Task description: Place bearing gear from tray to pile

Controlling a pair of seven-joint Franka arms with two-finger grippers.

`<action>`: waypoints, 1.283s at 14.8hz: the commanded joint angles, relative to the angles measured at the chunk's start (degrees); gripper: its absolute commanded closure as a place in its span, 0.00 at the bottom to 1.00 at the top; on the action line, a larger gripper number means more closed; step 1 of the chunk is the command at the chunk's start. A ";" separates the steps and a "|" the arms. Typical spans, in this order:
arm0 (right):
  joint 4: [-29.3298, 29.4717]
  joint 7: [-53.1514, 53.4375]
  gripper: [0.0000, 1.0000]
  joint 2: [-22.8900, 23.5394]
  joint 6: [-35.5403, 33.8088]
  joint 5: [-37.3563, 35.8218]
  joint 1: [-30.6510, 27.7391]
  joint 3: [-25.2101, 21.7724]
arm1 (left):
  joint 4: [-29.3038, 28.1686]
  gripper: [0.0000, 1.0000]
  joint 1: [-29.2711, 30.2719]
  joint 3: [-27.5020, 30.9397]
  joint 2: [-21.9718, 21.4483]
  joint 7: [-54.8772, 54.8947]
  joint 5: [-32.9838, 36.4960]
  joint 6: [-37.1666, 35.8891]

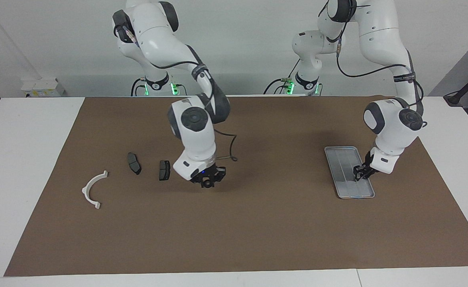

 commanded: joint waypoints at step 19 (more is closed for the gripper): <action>-21.05 -22.47 1.00 -4.76 15.81 -0.35 -15.38 1.30 | 19.65 1.00 -17.86 0.57 4.89 -32.73 0.68 -19.30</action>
